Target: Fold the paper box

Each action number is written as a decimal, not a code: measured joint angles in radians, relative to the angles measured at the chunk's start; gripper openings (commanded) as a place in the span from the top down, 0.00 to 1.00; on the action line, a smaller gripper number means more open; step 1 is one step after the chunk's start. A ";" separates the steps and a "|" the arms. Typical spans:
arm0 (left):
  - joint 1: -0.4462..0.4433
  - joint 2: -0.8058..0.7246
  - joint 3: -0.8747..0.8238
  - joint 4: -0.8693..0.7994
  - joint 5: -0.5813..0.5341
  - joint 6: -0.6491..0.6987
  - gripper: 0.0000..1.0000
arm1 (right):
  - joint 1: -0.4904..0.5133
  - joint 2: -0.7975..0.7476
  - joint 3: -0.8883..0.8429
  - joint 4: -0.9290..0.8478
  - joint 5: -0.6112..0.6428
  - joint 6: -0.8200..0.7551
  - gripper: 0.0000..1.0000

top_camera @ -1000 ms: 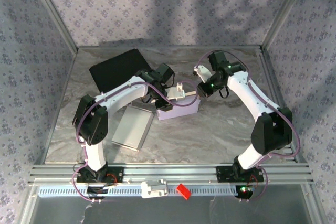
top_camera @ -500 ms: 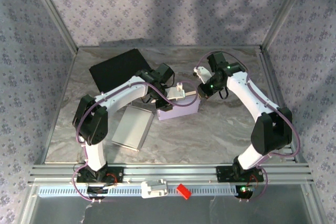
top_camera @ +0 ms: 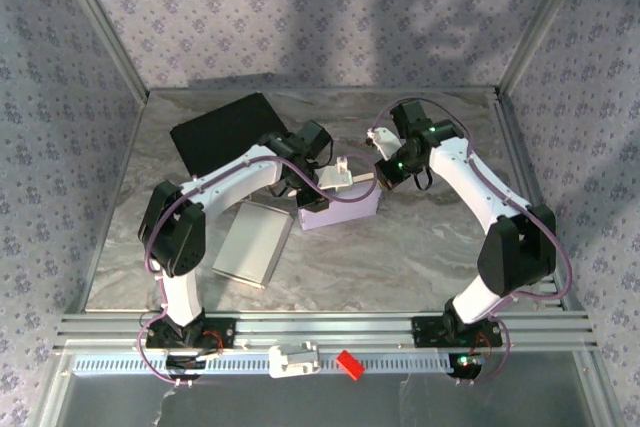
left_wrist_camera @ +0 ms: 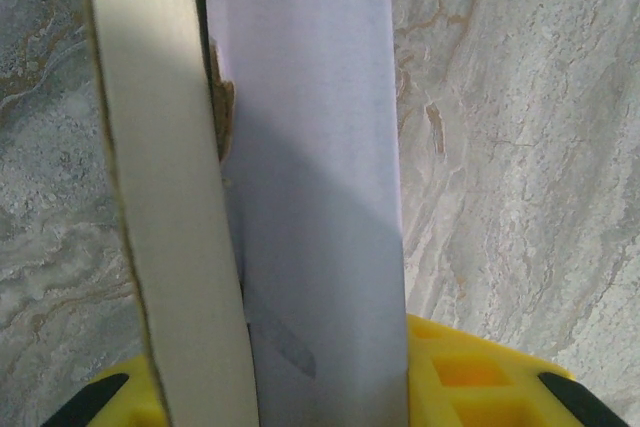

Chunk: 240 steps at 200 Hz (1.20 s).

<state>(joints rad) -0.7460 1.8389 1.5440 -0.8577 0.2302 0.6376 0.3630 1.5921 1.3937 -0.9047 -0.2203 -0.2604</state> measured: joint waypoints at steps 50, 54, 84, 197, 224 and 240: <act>0.000 0.002 0.006 -0.006 -0.010 -0.019 0.73 | 0.006 -0.005 -0.001 -0.001 0.005 0.110 1.00; 0.000 0.002 0.007 -0.006 -0.010 -0.021 0.73 | 0.007 -0.007 -0.002 0.000 0.005 0.117 1.00; -0.001 0.004 0.013 -0.008 -0.014 -0.022 0.73 | 0.008 -0.029 -0.028 0.015 0.006 0.186 1.00; -0.001 0.007 0.013 -0.007 -0.013 -0.048 0.66 | 0.068 -0.169 -0.245 0.267 0.119 0.299 1.00; 0.003 0.007 0.013 0.000 -0.017 -0.073 0.61 | 0.085 -0.204 -0.303 0.323 0.154 0.302 1.00; 0.007 0.006 0.010 0.018 -0.023 -0.090 0.54 | 0.092 -0.219 -0.330 0.346 0.173 0.306 1.00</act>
<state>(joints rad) -0.7391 1.8450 1.5536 -0.8394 0.2070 0.5476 0.4545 1.3731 1.0634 -0.5583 -0.0471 0.0460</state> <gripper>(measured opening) 0.420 0.060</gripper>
